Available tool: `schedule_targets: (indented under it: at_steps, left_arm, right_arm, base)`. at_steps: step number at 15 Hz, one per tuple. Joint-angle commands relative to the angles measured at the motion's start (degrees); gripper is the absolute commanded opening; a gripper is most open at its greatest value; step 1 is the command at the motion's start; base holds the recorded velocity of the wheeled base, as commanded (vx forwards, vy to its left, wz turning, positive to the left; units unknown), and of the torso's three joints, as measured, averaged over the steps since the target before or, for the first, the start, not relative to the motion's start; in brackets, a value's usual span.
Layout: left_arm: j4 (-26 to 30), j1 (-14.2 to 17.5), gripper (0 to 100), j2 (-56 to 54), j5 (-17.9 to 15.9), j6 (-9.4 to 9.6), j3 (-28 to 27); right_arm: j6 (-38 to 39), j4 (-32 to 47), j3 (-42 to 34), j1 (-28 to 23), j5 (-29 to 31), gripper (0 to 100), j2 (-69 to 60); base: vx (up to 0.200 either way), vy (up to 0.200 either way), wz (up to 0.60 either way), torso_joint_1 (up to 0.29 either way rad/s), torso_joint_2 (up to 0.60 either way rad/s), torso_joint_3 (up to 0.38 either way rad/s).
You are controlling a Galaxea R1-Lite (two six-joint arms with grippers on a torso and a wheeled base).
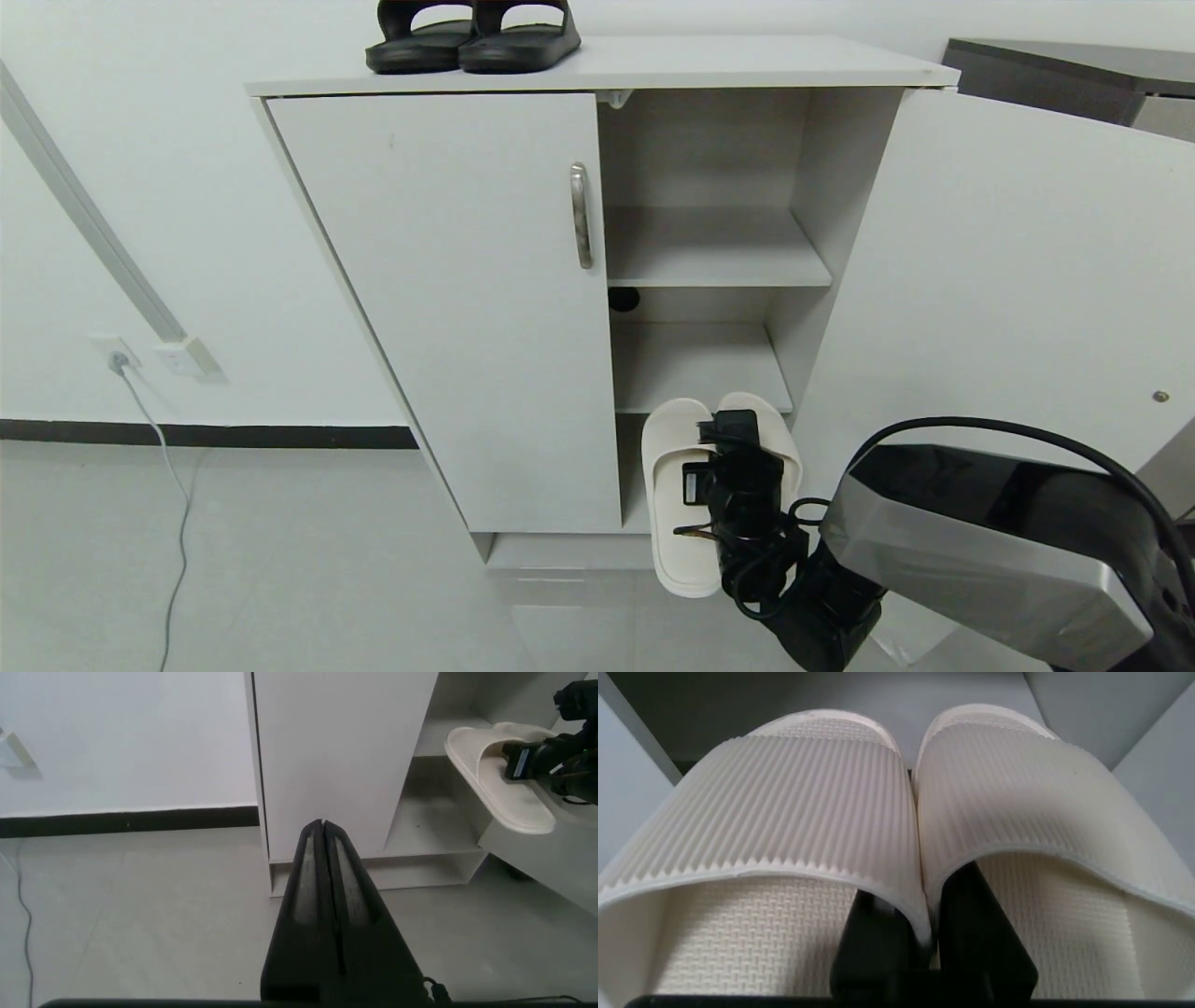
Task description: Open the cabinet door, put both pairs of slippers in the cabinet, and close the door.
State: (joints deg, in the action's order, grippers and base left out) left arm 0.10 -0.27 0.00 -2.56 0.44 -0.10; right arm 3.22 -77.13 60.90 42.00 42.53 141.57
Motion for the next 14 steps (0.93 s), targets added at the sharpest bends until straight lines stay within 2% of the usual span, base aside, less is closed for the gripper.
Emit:
schedule_targets:
  at_steps: [1, 9, 11, 14]
  left_arm:
    - [0.0, 0.0, 0, 0.1, 0.0, 0.00, 0.0]
    - [0.0, 0.0, 0, 0.1, -0.1, 0.18, 0.0]
    - [0.0, 0.0, 0, 0.1, 0.0, 0.09, 0.0]
    - [0.0, 0.0, 0, 0.1, 0.0, 0.18, 0.0]
  right_arm:
    - [-0.1, 0.0, 0.0, -0.1, 0.0, 0, 0.1]
    - [-0.1, -0.6, 0.0, -0.2, -0.9, 0, 0.1]
    - [-0.1, -0.5, -0.1, -0.2, -3.2, 0, 0.5]
    - [0.0, -0.8, 0.0, -0.6, -3.7, 0, 0.2]
  base:
    - [0.200, 0.000, 0.00, 0.007, 0.00, 0.002]
    - [0.200, 0.000, 0.00, 0.002, 0.00, 0.001]
    - [0.200, 0.000, 0.00, 0.000, 0.00, 0.000]
    - [0.000, 0.000, 0.00, 0.000, 0.00, 0.000]
